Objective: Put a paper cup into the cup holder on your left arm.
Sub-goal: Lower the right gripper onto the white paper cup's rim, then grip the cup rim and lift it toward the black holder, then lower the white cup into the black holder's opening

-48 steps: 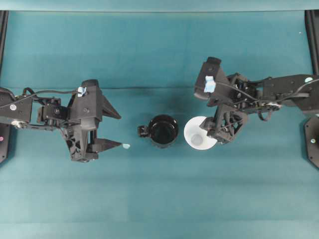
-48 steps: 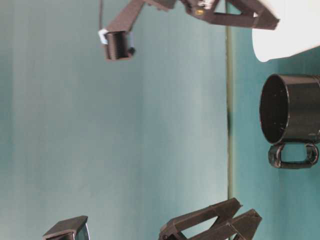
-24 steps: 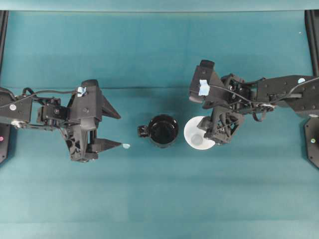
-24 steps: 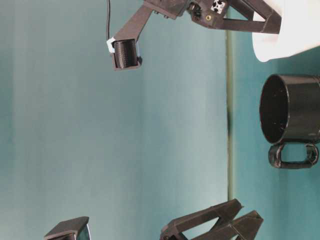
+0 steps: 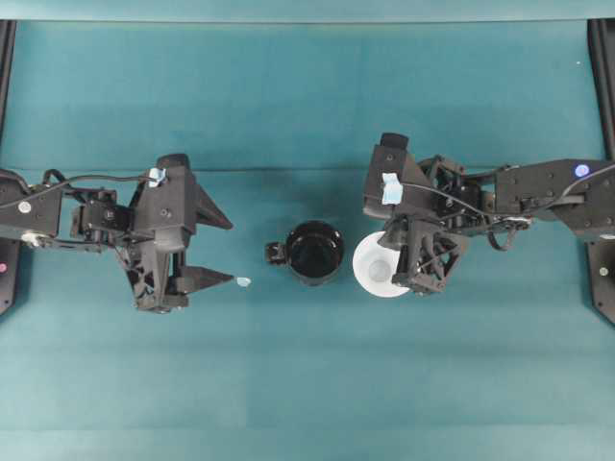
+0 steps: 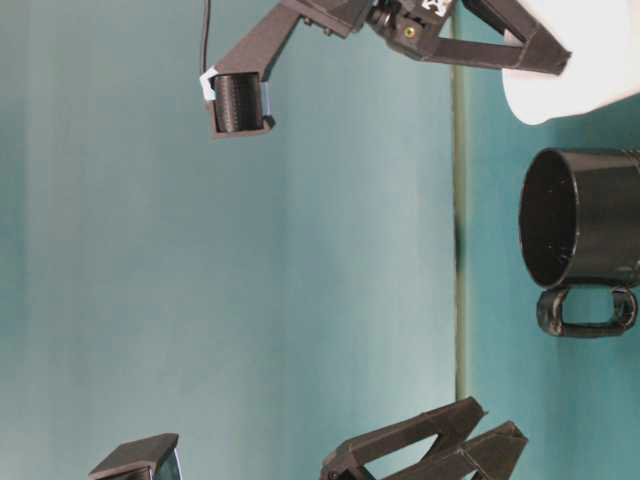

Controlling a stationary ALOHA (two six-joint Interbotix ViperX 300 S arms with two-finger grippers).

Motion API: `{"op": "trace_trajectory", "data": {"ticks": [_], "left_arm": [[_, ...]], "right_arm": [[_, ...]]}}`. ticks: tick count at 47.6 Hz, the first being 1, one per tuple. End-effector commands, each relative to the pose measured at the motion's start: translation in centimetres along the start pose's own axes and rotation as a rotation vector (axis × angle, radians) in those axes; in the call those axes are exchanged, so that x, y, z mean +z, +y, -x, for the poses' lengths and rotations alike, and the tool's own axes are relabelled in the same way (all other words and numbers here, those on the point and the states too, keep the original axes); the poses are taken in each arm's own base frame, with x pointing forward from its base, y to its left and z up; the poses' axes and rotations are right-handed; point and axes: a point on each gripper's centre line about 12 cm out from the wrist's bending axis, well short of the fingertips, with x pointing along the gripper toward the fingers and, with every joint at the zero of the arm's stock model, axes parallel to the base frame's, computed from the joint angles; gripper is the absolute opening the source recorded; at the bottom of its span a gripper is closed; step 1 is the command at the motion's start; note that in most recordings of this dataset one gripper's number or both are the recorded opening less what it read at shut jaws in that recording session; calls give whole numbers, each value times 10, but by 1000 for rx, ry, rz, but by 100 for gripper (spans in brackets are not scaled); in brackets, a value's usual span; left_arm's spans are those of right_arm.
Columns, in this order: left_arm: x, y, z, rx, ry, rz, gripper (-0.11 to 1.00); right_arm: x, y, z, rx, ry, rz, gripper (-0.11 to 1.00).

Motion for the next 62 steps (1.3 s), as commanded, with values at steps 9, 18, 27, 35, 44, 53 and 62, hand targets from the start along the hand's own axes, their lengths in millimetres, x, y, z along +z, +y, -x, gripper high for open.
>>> {"op": "trace_trajectory", "data": {"ticks": [9, 18, 27, 35, 44, 53, 62], "left_arm": [[6, -1, 1, -3, -20, -5, 91], [6, -1, 1, -2, -21, -1, 91], [6, -1, 2, -3, -23, 0, 91], [5, -1, 2, -2, -20, 2, 91], [4, -1, 2, -2, -18, 2, 91], [4, -1, 3, -3, -18, 1, 91], [4, -1, 3, -3, -18, 0, 91]], "right_arm": [[6, 0, 15, 4, -13, -11, 1], [6, 0, 27, 20, 1, -61, 1], [16, -2, 55, 50, -27, -135, 1], [40, -1, 78, 66, -93, -143, 1], [70, 3, 79, 74, -132, -141, 1], [96, 7, 70, 77, -143, -139, 1], [105, 9, 55, 76, -130, -144, 1]]}}
